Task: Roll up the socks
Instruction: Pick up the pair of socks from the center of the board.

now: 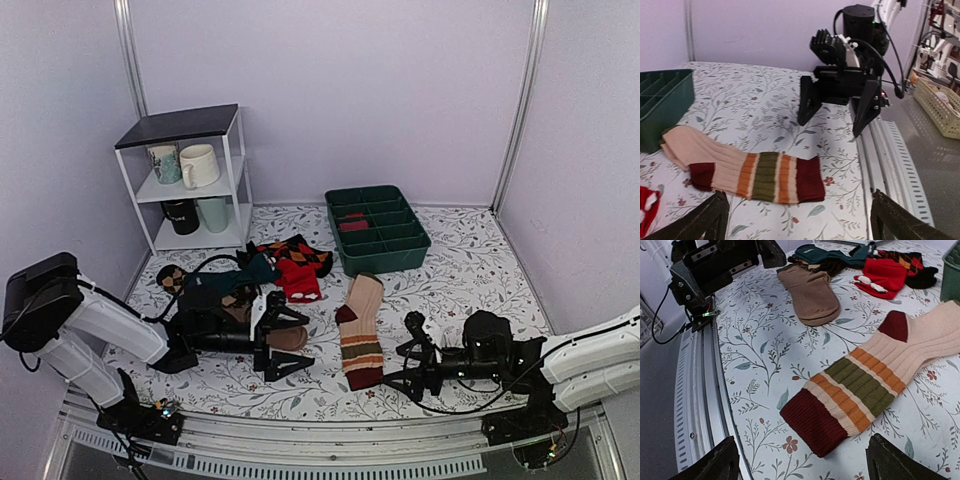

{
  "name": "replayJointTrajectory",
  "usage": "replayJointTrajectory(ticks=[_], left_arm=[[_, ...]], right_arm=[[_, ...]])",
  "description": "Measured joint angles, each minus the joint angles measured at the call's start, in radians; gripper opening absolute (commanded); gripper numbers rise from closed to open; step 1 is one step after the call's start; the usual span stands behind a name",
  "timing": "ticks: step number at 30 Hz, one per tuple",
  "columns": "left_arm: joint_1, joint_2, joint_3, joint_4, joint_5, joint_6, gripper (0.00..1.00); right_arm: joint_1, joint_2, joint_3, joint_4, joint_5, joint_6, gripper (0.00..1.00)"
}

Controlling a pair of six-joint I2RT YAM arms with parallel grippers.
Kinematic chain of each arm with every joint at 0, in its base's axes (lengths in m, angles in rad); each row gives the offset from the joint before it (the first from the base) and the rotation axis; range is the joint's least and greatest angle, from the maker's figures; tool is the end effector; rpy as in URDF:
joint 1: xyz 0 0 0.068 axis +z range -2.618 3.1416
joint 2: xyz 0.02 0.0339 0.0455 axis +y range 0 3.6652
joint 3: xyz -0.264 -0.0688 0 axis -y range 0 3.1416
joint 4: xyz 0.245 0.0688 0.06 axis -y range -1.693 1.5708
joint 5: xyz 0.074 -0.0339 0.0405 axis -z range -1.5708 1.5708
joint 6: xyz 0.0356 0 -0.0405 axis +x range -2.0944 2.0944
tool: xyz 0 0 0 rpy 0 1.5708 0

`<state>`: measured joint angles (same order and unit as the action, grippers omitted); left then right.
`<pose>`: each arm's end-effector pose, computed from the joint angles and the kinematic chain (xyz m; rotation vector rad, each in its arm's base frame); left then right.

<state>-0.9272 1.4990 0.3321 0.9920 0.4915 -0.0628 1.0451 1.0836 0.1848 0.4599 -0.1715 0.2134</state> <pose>0.1404 -0.2151 0.1568 1.1157 1.4999 -1.1326 0.0924 0.1714 0.1461 -0.9705 1.9087 0.9480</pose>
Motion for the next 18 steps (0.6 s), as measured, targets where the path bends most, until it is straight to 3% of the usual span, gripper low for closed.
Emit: replayJointTrajectory(ticks=[6, 18], left_arm=[[-0.12, 0.048, 0.106, -0.097, 0.052, 0.006, 0.98], [-0.127, 0.175, 0.177, -0.175, 0.113, -0.014, 0.93]], right_arm=[[0.064, 0.065, -0.003, 0.059, 0.01, -0.084, 0.85], [0.183, 0.296, 0.038, 0.154, 0.18, -0.199, 0.71]])
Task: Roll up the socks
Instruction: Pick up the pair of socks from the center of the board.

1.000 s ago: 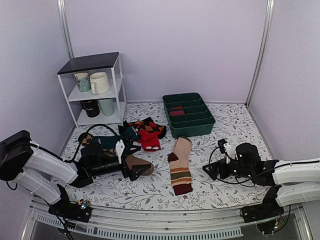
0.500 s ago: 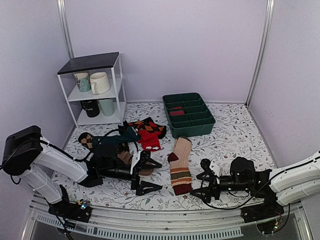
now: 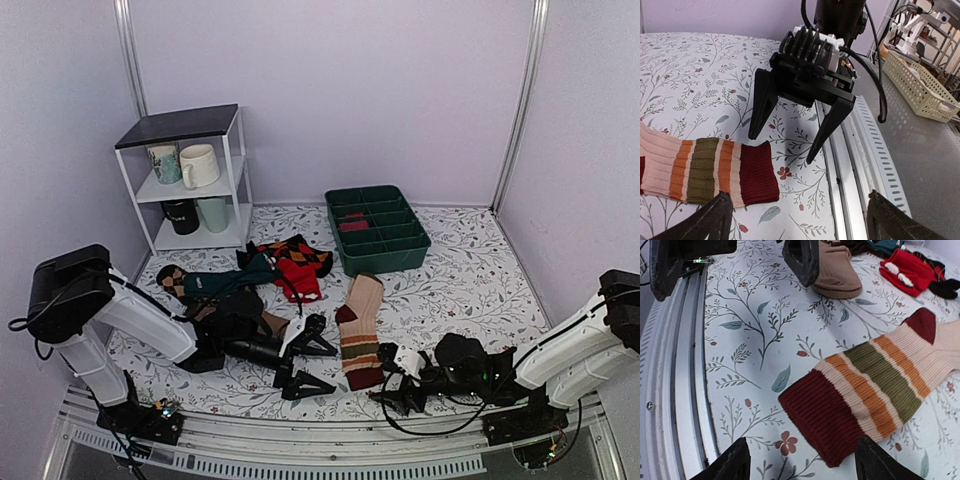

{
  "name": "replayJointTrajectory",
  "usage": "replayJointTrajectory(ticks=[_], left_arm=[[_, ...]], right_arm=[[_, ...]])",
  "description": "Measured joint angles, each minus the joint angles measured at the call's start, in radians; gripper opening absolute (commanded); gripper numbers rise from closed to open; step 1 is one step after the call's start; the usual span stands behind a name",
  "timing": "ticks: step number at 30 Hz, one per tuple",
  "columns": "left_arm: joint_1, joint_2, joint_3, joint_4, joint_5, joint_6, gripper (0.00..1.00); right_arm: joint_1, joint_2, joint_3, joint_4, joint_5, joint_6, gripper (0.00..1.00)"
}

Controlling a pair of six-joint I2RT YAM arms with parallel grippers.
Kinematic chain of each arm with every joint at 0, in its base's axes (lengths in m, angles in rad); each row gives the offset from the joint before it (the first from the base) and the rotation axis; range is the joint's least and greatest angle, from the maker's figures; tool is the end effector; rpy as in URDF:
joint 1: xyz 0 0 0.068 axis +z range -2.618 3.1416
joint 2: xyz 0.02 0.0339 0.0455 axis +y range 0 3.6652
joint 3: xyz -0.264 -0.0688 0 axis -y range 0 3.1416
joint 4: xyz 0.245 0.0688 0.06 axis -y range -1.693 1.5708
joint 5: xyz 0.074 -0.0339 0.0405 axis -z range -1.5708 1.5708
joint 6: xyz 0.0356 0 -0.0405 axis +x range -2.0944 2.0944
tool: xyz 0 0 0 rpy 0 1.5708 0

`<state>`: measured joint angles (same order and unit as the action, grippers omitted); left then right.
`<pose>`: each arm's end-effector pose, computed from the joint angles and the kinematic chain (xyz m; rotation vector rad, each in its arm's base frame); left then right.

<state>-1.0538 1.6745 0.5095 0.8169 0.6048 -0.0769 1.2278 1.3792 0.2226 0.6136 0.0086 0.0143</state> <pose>0.1288 -0.2675 0.1394 1.3529 1.5941 -1.3050 0.0733 0.2043 0.1159 -1.2506 1.8112 0.7153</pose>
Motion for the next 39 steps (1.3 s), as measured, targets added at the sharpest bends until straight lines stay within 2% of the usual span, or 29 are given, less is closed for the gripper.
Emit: replayJointTrajectory(ticks=[5, 10, 13, 16, 23, 27, 31, 36, 39], left_arm=[[0.0, 0.008, 0.019, -0.024, 0.007, 0.007, 0.92], [0.0, 0.02, 0.026, -0.03, 0.01, 0.009, 0.91], [0.0, 0.038, 0.035, -0.03, 0.013, 0.009, 0.91], [0.0, 0.057, 0.047, -0.034, 0.017, 0.009, 0.91], [0.0, 0.088, 0.09, -0.054, 0.035, 0.019, 0.9], [0.0, 0.088, 0.093, -0.056, 0.042, 0.023, 0.9], [0.0, 0.088, 0.093, -0.061, 0.045, 0.024, 0.9], [0.0, 0.088, 0.092, -0.073, 0.048, 0.026, 0.9], [0.0, 0.087, 0.088, -0.076, 0.051, 0.027, 0.9]], right_arm=[[0.002, 0.023, -0.003, 0.097, 0.059, -0.069, 0.67], [0.002, 0.075, 0.001, 0.133, 0.042, -0.116, 0.5], [0.003, 0.086, 0.0, 0.136, 0.024, -0.12, 0.49], [0.003, 0.086, -0.001, 0.14, 0.015, -0.116, 0.43], [0.003, 0.1, 0.001, 0.143, 0.013, -0.12, 0.42], [0.003, 0.145, 0.017, 0.142, 0.013, -0.122, 0.46], [0.003, 0.178, 0.033, 0.14, 0.014, -0.124, 0.45], [0.003, 0.198, 0.059, 0.107, 0.019, -0.12, 0.26], [0.003, 0.198, 0.066, 0.09, 0.024, -0.095, 0.23]])
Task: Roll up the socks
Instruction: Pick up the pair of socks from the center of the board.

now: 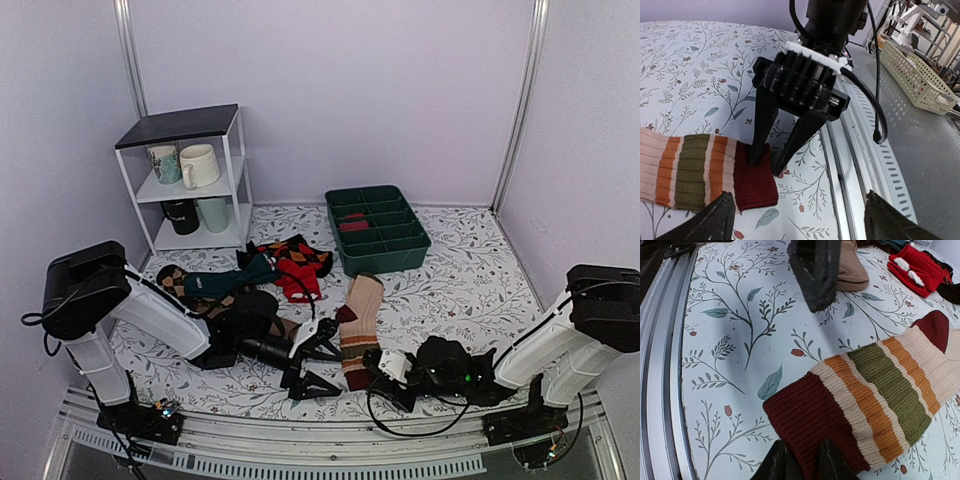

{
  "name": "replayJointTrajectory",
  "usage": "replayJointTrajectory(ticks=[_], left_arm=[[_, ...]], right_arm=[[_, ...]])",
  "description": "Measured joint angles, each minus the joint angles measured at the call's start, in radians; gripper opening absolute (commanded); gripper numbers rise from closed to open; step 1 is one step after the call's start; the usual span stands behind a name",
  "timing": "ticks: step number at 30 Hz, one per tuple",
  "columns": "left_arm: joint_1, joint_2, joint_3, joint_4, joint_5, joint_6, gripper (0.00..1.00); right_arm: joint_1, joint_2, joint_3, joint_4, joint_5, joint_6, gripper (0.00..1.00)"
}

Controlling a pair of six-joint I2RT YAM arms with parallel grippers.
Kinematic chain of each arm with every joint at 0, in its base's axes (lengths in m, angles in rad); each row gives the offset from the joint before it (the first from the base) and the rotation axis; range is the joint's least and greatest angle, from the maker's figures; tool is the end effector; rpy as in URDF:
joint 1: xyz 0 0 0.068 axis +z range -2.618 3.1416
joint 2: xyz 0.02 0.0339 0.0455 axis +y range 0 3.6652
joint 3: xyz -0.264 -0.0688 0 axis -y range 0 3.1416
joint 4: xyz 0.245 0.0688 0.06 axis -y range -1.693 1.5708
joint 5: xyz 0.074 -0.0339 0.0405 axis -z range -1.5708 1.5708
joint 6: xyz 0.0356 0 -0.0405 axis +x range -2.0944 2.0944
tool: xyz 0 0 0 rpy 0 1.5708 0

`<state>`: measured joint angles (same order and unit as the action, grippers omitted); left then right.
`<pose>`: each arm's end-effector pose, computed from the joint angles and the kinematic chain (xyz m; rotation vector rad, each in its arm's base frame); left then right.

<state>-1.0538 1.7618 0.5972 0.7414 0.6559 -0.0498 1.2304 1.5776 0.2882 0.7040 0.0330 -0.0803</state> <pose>0.1369 -0.2848 0.1294 1.4254 1.6302 -1.3294 0.0808 0.2247 0.0982 -1.3395 1.7750 0.6185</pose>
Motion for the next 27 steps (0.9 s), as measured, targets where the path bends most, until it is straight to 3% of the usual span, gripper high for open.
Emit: replayJointTrajectory(ticks=[10, 14, 20, 27], left_arm=[[0.0, -0.024, -0.013, -0.061, -0.03, 0.07, 0.85], [0.0, -0.053, -0.013, -0.098, -0.069, 0.126, 0.85], [0.0, -0.08, -0.013, -0.129, -0.13, 0.22, 0.79], [-0.014, -0.079, -0.048, -0.119, -0.187, 0.301, 0.79]], right_arm=[[0.0, -0.001, 0.068, -0.121, 0.01, 0.123, 0.05], [-0.004, -0.013, 0.114, -0.222, -0.006, 0.191, 0.03], [-0.085, -0.076, 0.121, -0.343, -0.132, 0.274, 0.01], [-0.225, -0.027, 0.236, -0.506, -0.313, 0.34, 0.0]])
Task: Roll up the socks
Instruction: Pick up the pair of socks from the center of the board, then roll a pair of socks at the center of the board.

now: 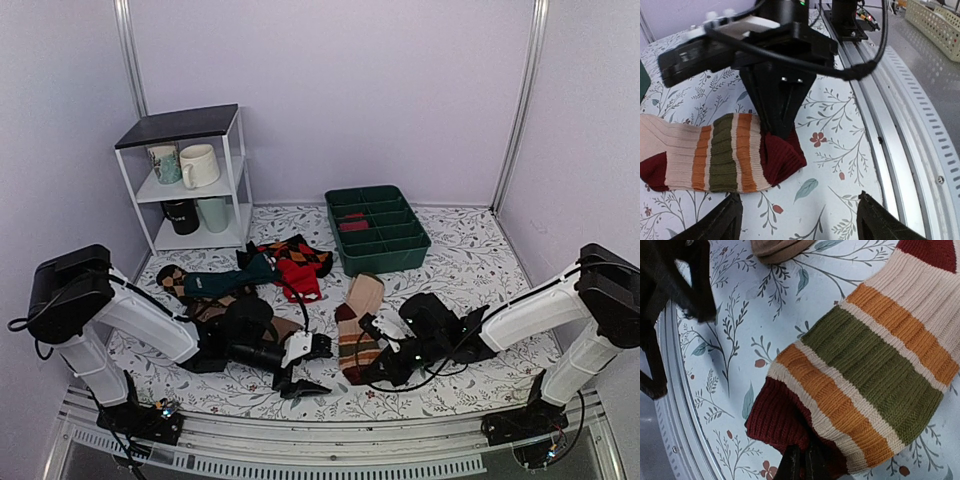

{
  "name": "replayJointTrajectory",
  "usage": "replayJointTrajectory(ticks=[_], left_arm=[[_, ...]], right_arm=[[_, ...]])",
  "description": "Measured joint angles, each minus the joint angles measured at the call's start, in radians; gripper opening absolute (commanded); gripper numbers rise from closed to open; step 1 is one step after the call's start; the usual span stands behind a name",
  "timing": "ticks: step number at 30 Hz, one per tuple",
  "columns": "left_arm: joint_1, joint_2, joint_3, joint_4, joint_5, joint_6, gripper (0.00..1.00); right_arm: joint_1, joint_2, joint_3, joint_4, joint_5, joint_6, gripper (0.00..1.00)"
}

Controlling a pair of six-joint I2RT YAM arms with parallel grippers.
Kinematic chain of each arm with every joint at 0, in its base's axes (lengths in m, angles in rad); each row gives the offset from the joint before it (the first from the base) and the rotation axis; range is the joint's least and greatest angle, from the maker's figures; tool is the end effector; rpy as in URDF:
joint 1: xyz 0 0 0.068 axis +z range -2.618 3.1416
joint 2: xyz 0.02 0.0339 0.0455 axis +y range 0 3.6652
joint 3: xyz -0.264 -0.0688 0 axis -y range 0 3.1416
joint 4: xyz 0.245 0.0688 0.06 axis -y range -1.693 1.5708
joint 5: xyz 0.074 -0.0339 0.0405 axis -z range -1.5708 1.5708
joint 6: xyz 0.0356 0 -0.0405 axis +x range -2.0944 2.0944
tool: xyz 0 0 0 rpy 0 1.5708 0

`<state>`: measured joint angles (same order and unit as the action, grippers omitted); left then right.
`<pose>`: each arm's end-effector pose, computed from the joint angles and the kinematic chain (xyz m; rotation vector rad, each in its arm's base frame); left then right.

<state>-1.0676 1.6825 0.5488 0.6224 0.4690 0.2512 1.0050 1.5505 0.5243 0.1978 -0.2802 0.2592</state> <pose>0.1304 -0.2703 0.1275 1.5562 1.5163 -0.9720 0.1343 0.2299 0.1192 -1.0642 2.3345 0.8806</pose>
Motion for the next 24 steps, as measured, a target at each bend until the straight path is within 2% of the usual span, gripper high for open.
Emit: replayJointTrajectory(ticks=[9, 17, 24], left_arm=[[-0.062, 0.006, -0.008, -0.001, -0.105, 0.087, 0.8], [-0.128, 0.121, 0.116, -0.075, -0.253, 0.156, 0.77], [-0.15, 0.175, 0.136, -0.058, -0.355, 0.191, 0.72]], right_arm=[[-0.072, 0.132, 0.195, -0.203, -0.165, 0.065, 0.0], [-0.078, 0.135, 0.221, -0.287, -0.228, 0.1, 0.0], [-0.084, 0.146, 0.222, -0.285, -0.258, 0.115, 0.0]])
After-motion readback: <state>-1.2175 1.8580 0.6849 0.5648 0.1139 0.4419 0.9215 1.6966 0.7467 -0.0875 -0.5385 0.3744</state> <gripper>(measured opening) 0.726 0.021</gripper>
